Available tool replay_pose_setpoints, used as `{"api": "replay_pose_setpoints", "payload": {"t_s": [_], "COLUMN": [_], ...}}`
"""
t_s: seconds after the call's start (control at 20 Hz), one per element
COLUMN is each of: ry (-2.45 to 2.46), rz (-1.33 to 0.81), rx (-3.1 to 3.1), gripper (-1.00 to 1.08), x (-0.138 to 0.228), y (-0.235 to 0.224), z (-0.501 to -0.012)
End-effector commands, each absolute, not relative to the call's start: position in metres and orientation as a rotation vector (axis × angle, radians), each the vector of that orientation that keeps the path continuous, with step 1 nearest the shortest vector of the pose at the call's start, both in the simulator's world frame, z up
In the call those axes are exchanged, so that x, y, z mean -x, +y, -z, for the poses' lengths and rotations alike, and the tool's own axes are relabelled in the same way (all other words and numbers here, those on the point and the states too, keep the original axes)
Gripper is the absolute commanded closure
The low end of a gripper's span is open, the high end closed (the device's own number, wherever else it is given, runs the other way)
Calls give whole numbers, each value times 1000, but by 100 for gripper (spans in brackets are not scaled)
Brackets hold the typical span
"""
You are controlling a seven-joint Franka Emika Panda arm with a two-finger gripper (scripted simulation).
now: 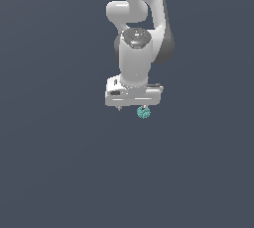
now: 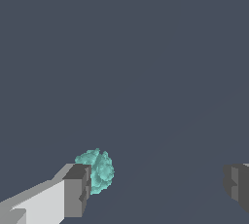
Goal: Pick up the object and move it to a goal position.
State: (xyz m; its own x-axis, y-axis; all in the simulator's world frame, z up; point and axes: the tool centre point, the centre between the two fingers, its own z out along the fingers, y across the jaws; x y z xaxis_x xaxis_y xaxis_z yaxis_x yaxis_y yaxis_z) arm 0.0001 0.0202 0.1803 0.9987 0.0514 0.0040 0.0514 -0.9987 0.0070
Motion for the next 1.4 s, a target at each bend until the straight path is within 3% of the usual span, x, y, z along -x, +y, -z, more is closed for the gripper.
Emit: {"api": "replay_pose_setpoints", "payload": {"t_s": [0.0, 0.85, 1.35], "ry": [81, 106, 353], "rz": [-7, 8, 5], "rx": [-3134, -3155, -3126], "gripper": [-92, -92, -92], "x": [0, 3, 33], "y": [20, 22, 52], "z": [-180, -169, -132]}}
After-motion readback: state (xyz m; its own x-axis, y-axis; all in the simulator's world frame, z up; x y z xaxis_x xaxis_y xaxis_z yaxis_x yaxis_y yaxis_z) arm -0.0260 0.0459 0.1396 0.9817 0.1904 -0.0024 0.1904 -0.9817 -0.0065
